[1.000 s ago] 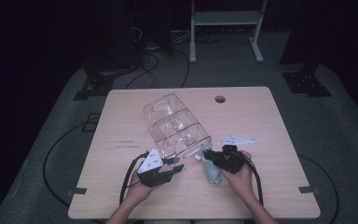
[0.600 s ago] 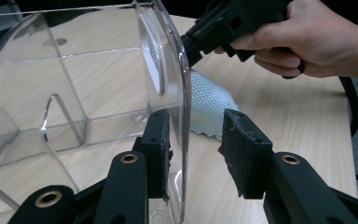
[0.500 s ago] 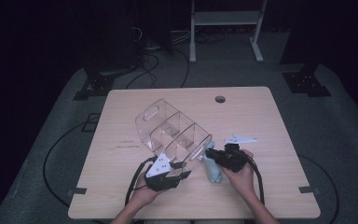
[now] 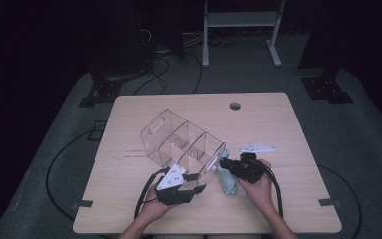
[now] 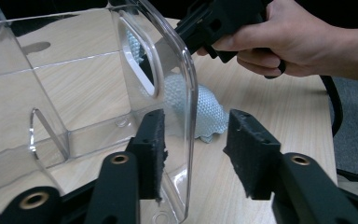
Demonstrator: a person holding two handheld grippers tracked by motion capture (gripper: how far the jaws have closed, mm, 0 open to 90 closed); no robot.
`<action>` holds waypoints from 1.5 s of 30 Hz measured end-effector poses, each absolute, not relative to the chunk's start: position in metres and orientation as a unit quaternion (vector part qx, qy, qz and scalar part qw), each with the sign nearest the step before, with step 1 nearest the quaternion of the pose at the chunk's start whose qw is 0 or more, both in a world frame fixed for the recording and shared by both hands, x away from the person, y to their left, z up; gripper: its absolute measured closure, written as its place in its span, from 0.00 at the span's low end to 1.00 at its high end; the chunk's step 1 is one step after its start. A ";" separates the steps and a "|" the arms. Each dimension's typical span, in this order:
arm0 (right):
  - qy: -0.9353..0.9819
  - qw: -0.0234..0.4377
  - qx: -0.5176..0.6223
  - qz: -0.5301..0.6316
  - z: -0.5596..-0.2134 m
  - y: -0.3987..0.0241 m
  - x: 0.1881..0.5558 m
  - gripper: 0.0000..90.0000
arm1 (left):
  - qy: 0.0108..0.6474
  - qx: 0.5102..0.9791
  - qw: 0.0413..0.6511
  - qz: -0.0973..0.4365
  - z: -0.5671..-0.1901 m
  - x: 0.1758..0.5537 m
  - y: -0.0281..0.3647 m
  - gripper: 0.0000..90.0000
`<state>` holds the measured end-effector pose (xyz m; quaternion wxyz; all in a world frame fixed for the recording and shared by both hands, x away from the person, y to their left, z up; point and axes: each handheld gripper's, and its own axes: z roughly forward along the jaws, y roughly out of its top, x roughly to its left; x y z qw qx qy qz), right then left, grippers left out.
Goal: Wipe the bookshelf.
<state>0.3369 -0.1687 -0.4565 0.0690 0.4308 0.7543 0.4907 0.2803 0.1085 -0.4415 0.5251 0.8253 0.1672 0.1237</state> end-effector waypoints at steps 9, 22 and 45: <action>0.753 0.066 0.432 0.492 -0.457 -0.171 0.338 0.92 | 0.168 0.811 0.547 0.119 -0.428 0.284 0.126 0.51; 0.752 0.065 0.431 0.495 -0.457 -0.171 0.338 0.92 | 0.201 0.792 0.552 0.164 -0.414 0.291 0.143 0.39; 0.748 0.059 0.433 0.499 -0.456 -0.171 0.338 0.92 | 0.292 0.755 0.535 0.242 -0.415 0.313 0.172 0.06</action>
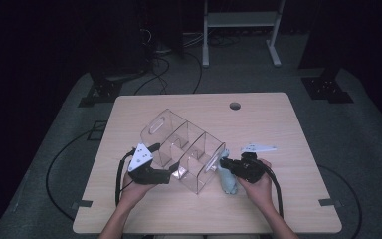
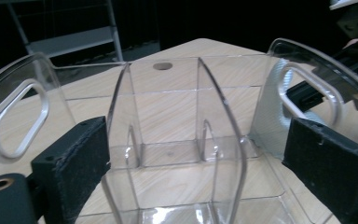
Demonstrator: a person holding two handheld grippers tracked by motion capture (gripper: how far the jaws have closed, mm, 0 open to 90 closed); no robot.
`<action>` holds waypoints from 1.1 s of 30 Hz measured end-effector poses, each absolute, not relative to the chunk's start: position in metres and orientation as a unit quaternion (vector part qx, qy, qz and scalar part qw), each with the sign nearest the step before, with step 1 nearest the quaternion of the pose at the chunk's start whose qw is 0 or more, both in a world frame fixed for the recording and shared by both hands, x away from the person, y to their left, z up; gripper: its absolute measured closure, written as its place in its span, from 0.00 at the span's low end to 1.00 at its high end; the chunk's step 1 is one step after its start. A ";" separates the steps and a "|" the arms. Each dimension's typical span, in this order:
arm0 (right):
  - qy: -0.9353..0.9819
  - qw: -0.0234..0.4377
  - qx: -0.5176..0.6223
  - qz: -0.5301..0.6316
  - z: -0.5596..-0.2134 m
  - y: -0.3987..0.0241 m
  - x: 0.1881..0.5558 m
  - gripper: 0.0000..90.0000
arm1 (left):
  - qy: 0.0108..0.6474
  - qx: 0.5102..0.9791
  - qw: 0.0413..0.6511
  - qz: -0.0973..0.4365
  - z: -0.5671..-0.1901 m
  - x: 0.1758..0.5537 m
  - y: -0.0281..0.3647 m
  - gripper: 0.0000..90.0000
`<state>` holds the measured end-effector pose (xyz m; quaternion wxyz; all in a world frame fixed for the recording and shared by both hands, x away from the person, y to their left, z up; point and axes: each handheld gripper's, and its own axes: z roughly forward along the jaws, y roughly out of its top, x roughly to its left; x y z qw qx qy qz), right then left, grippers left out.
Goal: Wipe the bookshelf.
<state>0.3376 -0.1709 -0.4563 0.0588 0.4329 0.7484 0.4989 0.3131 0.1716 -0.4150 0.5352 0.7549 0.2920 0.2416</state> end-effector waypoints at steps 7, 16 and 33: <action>0.749 0.060 0.433 0.498 -0.456 -0.171 0.338 0.91 | 0.307 0.753 0.527 0.246 -0.421 0.318 0.174 0.03; 0.750 0.061 0.430 0.498 -0.456 -0.171 0.338 0.91 | 0.311 0.756 0.524 0.238 -0.425 0.323 0.173 0.02; 0.750 0.061 0.429 0.500 -0.457 -0.171 0.339 0.91 | 0.321 0.770 0.508 0.215 -0.437 0.334 0.168 0.03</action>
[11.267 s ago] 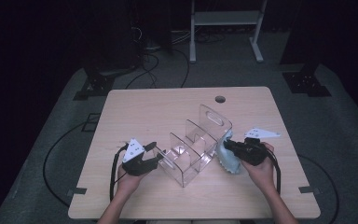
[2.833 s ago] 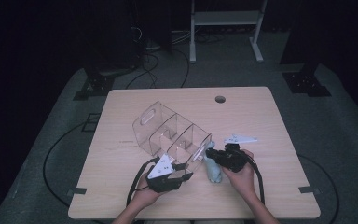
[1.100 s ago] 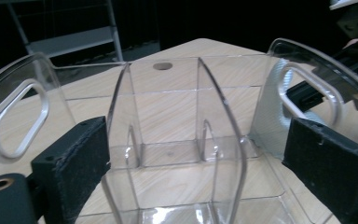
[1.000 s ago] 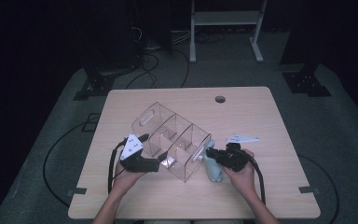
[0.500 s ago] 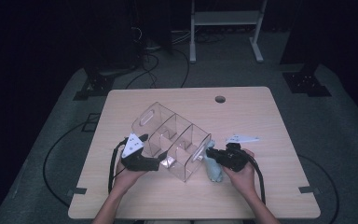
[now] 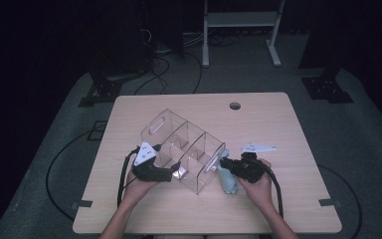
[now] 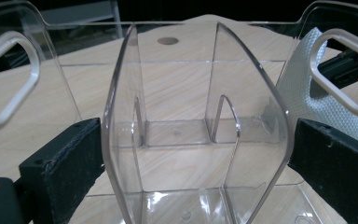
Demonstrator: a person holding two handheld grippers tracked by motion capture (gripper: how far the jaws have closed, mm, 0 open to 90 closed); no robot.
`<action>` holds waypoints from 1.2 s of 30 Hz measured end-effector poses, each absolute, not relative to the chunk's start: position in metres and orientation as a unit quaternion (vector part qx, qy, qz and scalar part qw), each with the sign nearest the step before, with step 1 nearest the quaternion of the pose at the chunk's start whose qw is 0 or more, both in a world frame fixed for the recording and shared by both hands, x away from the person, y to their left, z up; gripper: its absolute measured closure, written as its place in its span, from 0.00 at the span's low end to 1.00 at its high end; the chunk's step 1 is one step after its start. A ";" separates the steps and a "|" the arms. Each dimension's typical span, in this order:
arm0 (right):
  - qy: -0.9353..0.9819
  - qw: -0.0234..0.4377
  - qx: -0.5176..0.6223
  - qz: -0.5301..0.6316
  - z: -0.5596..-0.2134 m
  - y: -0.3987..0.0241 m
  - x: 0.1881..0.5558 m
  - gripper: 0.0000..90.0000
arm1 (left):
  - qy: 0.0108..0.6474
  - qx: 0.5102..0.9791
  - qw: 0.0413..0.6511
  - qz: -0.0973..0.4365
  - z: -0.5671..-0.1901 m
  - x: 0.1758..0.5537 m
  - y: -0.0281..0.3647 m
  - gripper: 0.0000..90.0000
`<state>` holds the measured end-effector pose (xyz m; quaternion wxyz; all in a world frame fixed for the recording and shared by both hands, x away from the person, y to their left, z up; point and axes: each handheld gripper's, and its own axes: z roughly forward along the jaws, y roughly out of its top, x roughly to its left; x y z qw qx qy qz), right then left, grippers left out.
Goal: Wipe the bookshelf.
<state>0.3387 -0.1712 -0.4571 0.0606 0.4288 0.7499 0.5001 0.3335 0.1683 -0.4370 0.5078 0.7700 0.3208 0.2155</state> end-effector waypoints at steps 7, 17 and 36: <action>0.749 0.059 0.429 0.501 -0.457 -0.171 0.339 0.91 | 0.325 0.774 0.502 0.209 -0.443 0.338 0.165 0.04; 0.749 0.060 0.428 0.503 -0.458 -0.171 0.339 0.91 | 0.328 0.773 0.495 0.223 -0.447 0.337 0.161 0.07; 0.763 0.066 0.396 0.507 -0.444 -0.166 0.322 0.92 | 0.317 0.781 0.492 0.218 -0.445 0.318 0.172 0.08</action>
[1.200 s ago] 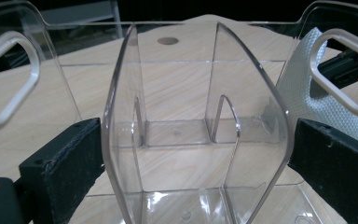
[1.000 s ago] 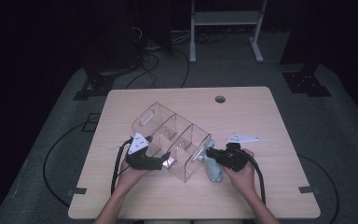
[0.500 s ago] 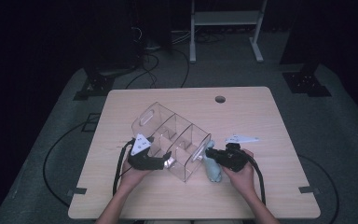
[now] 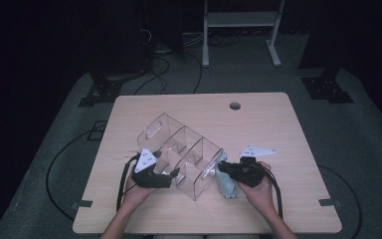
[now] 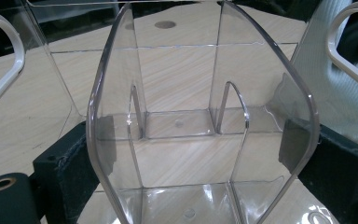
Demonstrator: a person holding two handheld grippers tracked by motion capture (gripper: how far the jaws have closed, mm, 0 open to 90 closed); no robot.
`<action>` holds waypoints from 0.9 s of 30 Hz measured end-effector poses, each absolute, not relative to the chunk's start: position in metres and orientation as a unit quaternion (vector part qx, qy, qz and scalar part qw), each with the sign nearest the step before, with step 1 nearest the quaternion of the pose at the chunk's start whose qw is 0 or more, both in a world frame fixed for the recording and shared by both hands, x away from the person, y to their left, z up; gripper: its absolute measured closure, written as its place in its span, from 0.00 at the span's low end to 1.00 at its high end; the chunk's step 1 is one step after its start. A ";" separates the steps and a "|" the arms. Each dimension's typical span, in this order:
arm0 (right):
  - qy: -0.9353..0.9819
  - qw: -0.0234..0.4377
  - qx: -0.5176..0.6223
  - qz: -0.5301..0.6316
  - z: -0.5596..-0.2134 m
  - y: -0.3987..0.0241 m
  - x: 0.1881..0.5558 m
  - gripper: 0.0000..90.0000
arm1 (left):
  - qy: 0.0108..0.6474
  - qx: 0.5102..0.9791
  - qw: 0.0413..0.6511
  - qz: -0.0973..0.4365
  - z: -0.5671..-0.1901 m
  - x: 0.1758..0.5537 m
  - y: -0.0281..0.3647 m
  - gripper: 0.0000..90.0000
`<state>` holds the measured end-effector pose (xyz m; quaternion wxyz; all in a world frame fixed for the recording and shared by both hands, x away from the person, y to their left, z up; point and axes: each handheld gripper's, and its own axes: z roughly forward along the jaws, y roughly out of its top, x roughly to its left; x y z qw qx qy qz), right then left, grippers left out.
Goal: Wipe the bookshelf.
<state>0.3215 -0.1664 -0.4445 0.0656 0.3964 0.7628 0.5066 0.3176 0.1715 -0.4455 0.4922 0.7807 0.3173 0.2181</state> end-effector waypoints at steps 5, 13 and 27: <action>0.747 0.084 0.377 0.541 -0.421 -0.172 0.316 0.91 | 0.315 0.780 0.494 0.217 -0.446 0.317 0.172 0.07; 0.747 0.078 0.388 0.534 -0.435 -0.174 0.322 0.91 | 0.317 0.777 0.498 0.218 -0.447 0.317 0.170 0.07; 0.782 0.031 0.426 0.453 -0.493 -0.162 0.338 0.91 | 0.333 0.769 0.498 0.223 -0.447 0.318 0.171 0.07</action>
